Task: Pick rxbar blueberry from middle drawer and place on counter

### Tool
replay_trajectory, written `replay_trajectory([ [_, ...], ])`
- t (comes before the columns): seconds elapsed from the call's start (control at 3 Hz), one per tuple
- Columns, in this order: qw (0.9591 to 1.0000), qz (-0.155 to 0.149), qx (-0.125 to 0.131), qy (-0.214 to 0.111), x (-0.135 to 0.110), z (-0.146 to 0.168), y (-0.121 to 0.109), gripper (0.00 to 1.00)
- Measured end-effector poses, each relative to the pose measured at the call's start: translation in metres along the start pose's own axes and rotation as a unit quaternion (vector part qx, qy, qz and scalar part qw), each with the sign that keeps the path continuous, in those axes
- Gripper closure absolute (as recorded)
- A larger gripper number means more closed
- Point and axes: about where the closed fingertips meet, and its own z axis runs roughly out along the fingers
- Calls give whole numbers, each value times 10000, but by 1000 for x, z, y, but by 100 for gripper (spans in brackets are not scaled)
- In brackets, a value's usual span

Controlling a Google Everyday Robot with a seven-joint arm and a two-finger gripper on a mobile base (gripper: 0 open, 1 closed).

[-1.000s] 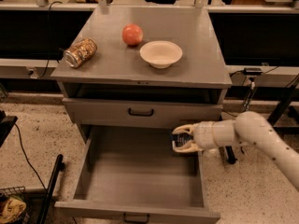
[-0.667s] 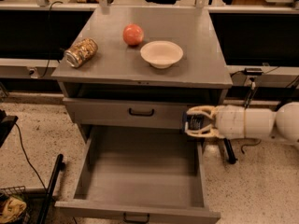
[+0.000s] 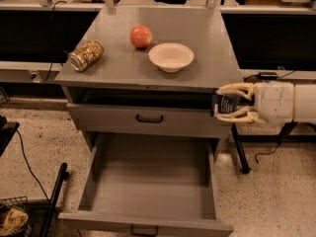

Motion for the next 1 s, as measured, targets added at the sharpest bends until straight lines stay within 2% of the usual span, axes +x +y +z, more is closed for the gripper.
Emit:
replay_trajectory([
  [0.33,9939,-213,-577,918,-9,0,-61,100],
  [0.67,9770,-47,-1075,1841,23,-15,-89,100],
  [1.0,9586,42,-1590,2362,44,-6,-110,100],
])
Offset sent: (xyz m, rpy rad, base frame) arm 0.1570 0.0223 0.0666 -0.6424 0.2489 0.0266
